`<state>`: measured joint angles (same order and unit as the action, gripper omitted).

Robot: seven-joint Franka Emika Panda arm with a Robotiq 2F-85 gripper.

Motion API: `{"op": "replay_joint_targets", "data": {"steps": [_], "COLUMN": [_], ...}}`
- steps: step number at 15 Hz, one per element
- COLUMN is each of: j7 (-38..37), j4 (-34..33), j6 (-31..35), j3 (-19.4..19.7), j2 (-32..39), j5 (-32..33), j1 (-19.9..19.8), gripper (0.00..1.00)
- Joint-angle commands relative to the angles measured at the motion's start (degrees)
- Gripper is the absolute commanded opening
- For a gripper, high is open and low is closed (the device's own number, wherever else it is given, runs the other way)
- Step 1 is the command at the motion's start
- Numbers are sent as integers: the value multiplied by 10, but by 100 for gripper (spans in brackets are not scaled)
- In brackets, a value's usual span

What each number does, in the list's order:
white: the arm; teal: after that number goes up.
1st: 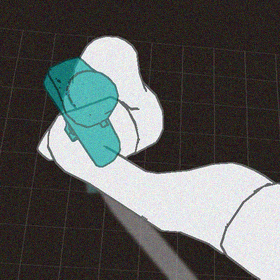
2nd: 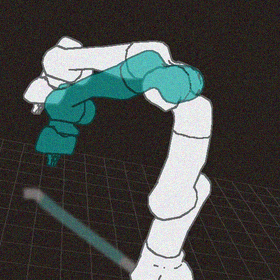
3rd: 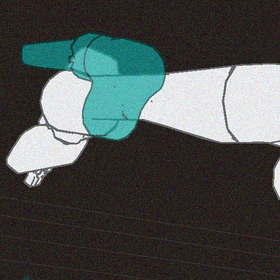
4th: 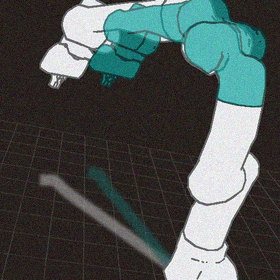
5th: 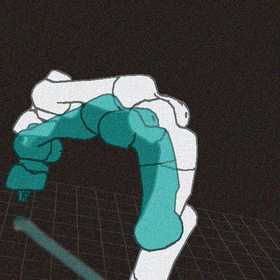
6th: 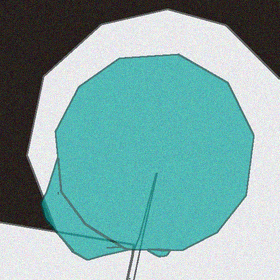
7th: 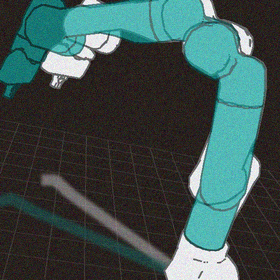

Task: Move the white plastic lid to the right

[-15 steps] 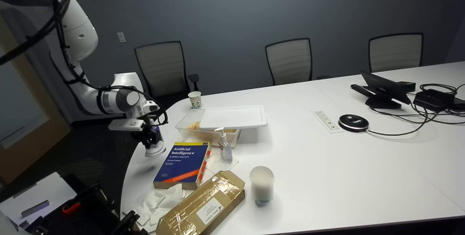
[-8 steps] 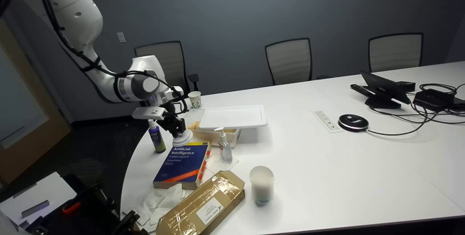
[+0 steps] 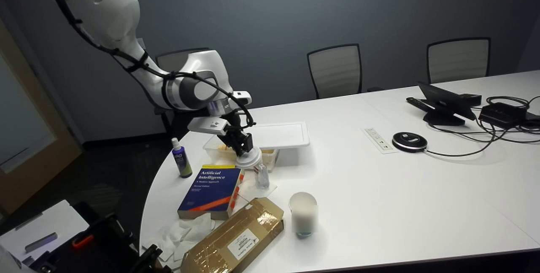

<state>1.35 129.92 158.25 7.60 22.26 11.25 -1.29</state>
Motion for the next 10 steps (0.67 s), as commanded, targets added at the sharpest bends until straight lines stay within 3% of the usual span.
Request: {"op": "replay_joint_targets", "data": {"steps": [1, 10], "j7": [38, 136], "j4": [-49, -190], "j6": [-21, -6], "j3": [-10, -77], "j2": [24, 192], "j5": [-23, -103], "j1": [-40, -149], "gripper": [2, 2]}}
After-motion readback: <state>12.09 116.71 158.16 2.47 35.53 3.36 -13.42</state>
